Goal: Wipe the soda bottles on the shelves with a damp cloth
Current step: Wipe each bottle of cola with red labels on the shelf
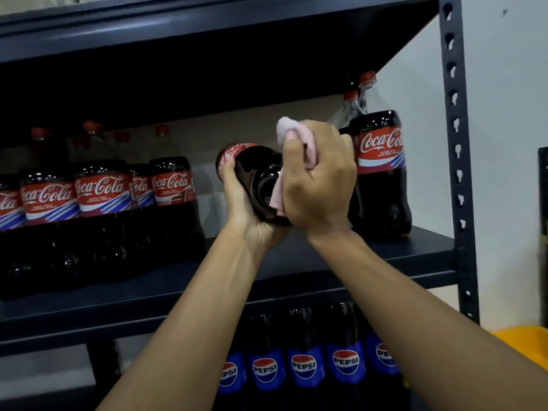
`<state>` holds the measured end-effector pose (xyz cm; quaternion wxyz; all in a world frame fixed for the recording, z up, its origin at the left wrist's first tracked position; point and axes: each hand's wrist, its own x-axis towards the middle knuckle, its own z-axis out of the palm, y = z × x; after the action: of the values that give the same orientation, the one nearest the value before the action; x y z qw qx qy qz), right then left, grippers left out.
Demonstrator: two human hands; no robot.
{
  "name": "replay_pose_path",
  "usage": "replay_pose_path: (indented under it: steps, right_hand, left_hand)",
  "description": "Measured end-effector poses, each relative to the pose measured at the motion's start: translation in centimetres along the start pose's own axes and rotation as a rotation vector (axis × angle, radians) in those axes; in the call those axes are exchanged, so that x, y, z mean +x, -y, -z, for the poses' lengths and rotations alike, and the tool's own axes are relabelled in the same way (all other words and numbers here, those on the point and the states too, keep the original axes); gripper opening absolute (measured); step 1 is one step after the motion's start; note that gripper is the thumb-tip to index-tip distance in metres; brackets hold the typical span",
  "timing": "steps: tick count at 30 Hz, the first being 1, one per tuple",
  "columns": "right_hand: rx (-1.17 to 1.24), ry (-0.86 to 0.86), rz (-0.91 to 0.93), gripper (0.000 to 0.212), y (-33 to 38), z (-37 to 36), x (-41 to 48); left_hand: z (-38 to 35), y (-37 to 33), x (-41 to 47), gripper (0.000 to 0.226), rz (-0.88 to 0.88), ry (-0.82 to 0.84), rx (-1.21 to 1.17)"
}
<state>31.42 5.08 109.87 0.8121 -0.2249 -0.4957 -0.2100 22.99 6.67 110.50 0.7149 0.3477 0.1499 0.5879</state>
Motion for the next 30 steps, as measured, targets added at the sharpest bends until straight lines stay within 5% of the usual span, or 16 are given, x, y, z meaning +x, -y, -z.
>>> replay_pose_path:
  steps: [7,12,14,18,23,27,30]
  right_hand:
    - [0.090,0.417,-0.542,0.022,-2.3,0.5,0.5]
    - [-0.415,0.844,-0.333,0.031,-5.8,2.3,1.2]
    - [-0.631,1.150,-0.248,0.038,-6.6,2.8,-0.1]
    - [-0.771,1.741,-0.360,0.063,-7.1,3.1,-3.4]
    - [-0.740,1.774,-0.472,0.097,-8.1,1.7,-3.9]
    - [-0.708,1.654,-0.484,0.073,-7.2,0.9,-3.6]
    - [-0.343,1.377,-0.533,0.070,-5.4,0.3,-2.9]
  left_hand:
    - [3.0,-0.6,0.5,0.083,-0.006,-0.123,0.173]
    - [4.6,-1.5,0.2,0.068,-0.173,-0.223,0.322]
    - [5.1,-2.3,0.0,0.061,-0.225,-0.230,0.399]
    - [6.1,-3.6,-0.2,0.058,-0.310,-0.251,0.539]
    - [7.7,-4.7,-0.3,0.069,-0.380,-0.244,0.654]
    - [8.7,-4.7,-0.6,0.078,-0.410,-0.242,0.719]
    - [9.4,-4.9,-1.2,0.096,-0.462,-0.248,0.776]
